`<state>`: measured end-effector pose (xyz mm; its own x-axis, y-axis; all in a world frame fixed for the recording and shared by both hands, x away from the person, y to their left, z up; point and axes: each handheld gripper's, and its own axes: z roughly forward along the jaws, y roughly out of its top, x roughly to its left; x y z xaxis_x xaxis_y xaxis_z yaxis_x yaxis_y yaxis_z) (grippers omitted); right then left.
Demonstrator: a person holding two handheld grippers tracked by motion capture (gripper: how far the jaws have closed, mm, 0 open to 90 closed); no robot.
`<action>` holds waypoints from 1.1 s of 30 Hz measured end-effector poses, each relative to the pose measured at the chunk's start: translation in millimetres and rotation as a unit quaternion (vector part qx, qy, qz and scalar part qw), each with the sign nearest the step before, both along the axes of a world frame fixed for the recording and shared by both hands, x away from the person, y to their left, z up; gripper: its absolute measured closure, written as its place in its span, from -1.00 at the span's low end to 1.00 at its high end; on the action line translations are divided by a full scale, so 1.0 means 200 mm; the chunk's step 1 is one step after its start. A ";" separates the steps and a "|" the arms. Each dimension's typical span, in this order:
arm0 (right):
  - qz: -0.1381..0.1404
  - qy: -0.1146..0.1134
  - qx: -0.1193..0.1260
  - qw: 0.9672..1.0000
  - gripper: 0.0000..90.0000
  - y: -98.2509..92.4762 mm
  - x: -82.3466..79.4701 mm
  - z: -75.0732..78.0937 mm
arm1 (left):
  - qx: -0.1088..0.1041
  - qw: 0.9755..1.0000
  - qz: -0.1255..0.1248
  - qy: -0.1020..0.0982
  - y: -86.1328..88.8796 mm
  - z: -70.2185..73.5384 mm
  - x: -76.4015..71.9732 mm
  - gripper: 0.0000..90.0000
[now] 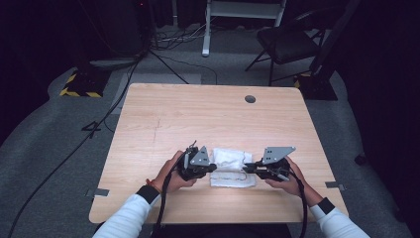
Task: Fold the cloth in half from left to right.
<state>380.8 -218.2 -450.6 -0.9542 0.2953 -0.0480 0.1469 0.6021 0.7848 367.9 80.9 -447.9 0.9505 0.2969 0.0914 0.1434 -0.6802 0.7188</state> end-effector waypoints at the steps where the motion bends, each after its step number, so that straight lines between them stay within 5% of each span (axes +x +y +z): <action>1: 0.002 0.002 -0.002 1.000 0.86 0.00 0.00 -0.01 | 0.007 1.000 -0.003 -0.002 0.00 0.00 -0.01 0.94; 16: -0.004 0.018 -0.046 0.999 0.83 -0.04 -0.04 -0.11 | 0.072 0.997 -0.017 0.008 -0.07 -0.14 -0.09 0.89; 23: -0.001 0.021 -0.066 0.998 0.81 -0.06 -0.06 -0.16 | 0.066 0.997 -0.015 0.028 -0.04 -0.16 -0.10 0.82; 28: -0.007 0.021 -0.068 0.997 0.85 -0.06 -0.07 -0.18 | 0.075 0.997 -0.017 0.023 -0.05 -0.18 -0.11 0.80; 33: -0.014 -0.001 -0.074 0.997 0.85 -0.06 -0.09 -0.19 | 0.068 0.997 -0.014 0.028 -0.05 -0.20 -0.09 0.83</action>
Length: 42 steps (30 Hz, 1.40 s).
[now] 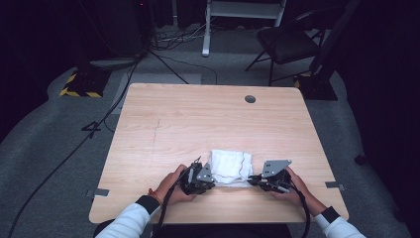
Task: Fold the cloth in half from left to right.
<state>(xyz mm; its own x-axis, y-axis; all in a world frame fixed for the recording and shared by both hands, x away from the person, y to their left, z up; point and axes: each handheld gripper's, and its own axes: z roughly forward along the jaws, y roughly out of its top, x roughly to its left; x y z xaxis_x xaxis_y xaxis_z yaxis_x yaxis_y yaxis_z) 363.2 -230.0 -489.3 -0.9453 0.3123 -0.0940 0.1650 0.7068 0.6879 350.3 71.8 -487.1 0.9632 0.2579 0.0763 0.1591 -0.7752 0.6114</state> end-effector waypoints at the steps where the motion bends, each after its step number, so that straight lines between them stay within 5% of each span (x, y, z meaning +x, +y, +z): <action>1: 0.001 -0.008 -0.003 1.000 0.85 0.00 -0.01 0.00 | 0.001 1.000 -0.001 -0.009 -0.01 0.00 0.00 0.83; 9: -0.013 -0.026 -0.006 1.000 0.86 0.00 0.03 -0.01 | -0.003 1.000 0.011 -0.016 -0.02 -0.01 0.06 0.85; 14: -0.020 -0.015 -0.001 1.000 0.83 0.00 0.05 -0.01 | 0.000 1.000 0.013 -0.013 -0.01 0.00 0.06 0.80; 27: -0.037 -0.010 0.020 0.999 0.21 -0.04 0.04 0.06 | -0.042 0.998 0.051 -0.024 0.11 0.10 0.04 0.42; 33: -0.059 -0.011 0.029 0.998 -0.14 -0.06 0.05 0.09 | -0.039 0.996 0.074 -0.029 0.13 0.11 0.05 0.04; 42: -0.086 -0.024 0.028 0.996 -0.29 -0.10 0.05 0.13 | -0.037 0.992 0.115 -0.034 0.16 0.13 0.06 -0.46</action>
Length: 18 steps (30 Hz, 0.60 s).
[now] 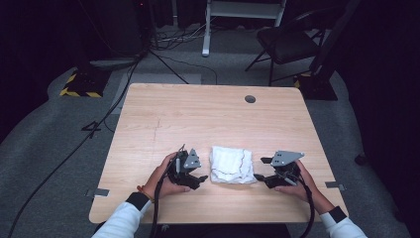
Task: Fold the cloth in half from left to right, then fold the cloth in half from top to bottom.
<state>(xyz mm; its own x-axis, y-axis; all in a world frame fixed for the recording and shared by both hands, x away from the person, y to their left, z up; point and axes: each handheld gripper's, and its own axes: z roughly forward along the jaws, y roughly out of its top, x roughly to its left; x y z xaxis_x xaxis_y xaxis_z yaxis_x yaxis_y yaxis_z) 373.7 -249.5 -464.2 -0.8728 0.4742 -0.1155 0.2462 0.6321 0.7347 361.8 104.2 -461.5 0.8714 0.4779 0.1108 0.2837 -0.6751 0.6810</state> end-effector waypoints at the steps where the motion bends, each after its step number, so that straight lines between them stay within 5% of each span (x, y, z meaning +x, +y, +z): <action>1: -0.003 -0.001 -0.002 1.000 -0.29 -0.01 0.00 0.00 | 0.003 1.000 0.004 -0.002 0.00 0.00 0.00 -0.47; 18: -0.065 -0.011 -0.016 0.998 -0.32 -0.21 -0.01 0.00 | 0.036 0.998 0.053 -0.025 0.17 0.00 -0.05 -0.55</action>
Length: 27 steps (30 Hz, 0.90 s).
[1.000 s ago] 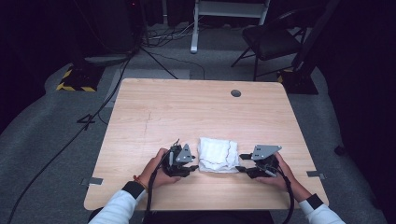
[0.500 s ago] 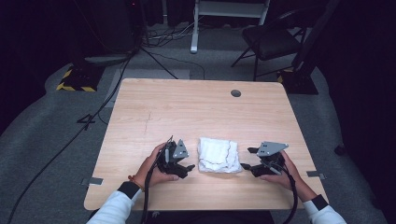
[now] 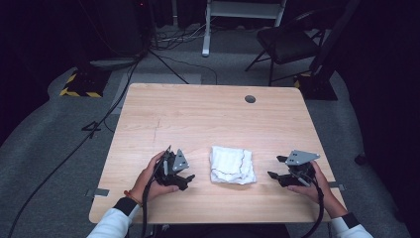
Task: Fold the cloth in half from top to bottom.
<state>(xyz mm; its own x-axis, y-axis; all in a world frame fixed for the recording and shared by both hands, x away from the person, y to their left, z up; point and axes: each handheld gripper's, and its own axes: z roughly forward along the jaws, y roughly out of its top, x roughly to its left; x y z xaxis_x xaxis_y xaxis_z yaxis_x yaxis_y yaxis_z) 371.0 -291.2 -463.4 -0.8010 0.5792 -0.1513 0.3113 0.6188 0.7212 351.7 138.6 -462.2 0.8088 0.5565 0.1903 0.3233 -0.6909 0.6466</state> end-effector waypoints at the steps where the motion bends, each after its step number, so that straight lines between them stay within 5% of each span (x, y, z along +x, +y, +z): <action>1: -0.004 0.001 -0.002 1.000 -0.32 -0.01 0.00 0.00 | 0.001 1.000 0.004 -0.002 0.01 0.00 0.00 -0.55; 15: -0.043 -0.001 -0.016 0.999 -0.31 -0.16 -0.03 -0.05 | 0.014 0.999 0.032 -0.005 0.15 -0.03 -0.06 -0.54; 19: -0.037 0.003 -0.007 0.999 -0.31 -0.15 -0.04 -0.06 | 0.019 0.999 0.042 -0.003 0.21 -0.05 -0.09 -0.54; 27: 0.001 0.009 -0.006 1.000 -0.30 -0.03 -0.05 -0.08 | -0.003 0.997 0.078 0.013 0.36 -0.10 -0.13 -0.55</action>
<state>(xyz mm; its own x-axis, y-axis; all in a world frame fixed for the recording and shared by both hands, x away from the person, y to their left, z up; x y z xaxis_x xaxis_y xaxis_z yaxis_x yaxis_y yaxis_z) 360.6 -296.3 -478.9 -0.8048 0.5758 -0.1439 0.3224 0.6277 0.7086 324.8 210.8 -481.9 0.7171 0.6767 0.1668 0.4425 -0.6270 0.6412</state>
